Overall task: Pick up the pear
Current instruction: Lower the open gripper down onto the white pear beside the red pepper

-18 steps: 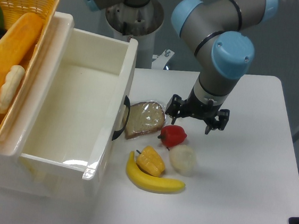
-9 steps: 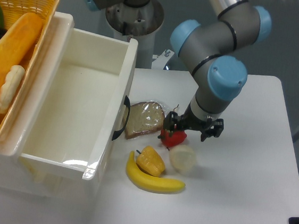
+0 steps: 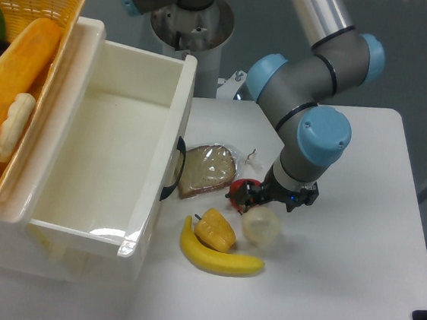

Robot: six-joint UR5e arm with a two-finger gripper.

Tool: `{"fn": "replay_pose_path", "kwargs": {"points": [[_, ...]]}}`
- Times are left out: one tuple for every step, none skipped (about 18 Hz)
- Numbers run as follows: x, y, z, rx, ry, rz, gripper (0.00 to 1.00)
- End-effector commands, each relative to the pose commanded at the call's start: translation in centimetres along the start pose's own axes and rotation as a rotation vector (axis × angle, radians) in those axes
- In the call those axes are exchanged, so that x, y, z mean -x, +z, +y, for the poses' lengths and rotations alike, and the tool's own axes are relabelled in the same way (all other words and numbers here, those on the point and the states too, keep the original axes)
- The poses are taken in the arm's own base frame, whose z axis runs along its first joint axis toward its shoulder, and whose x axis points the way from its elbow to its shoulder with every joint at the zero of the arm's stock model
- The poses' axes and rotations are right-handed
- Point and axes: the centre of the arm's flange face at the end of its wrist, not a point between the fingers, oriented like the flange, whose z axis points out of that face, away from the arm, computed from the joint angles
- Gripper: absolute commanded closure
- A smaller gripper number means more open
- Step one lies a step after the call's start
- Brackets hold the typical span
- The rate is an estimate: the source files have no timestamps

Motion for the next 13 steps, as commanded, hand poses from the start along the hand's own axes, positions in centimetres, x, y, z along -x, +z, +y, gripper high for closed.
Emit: {"fn": "replay_pose_path", "kwargs": {"points": [[0.2, 0.7, -0.3, 0.005, -0.008, -0.001, 0.0], [0.4, 1.3, -0.5, 0.009, -0.01, -0.002, 0.0], [0.4, 1.4, -0.6, 0.006, -0.011, -0.003, 0.0], [0.5, 1.6, -0.7, 0.007, -0.013, -0.002, 0.0], [0.5, 1.7, -0.7, 0.009, -0.015, -0.002, 0.0], [0.5, 1.9, -0.7, 0.008, -0.016, 0.0, 0.0], [0.6, 2.2, -0.9, 0.011, -0.018, 0.001, 0.0], [0.5, 2.3, -0.9, 0.011, -0.027, 0.001, 0.0], [0.6, 2.6, -0.9, 0.017, -0.036, 0.003, 0.0], [0.6, 2.7, -0.9, 0.019, -0.037, 0.003, 0.0], [0.6, 2.8, -0.9, 0.02, -0.038, 0.004, 0.0], [0.6, 3.0, -1.0, 0.023, -0.038, 0.005, 0.0], [0.6, 3.3, -0.9, 0.027, -0.04, 0.006, 0.0]]}}
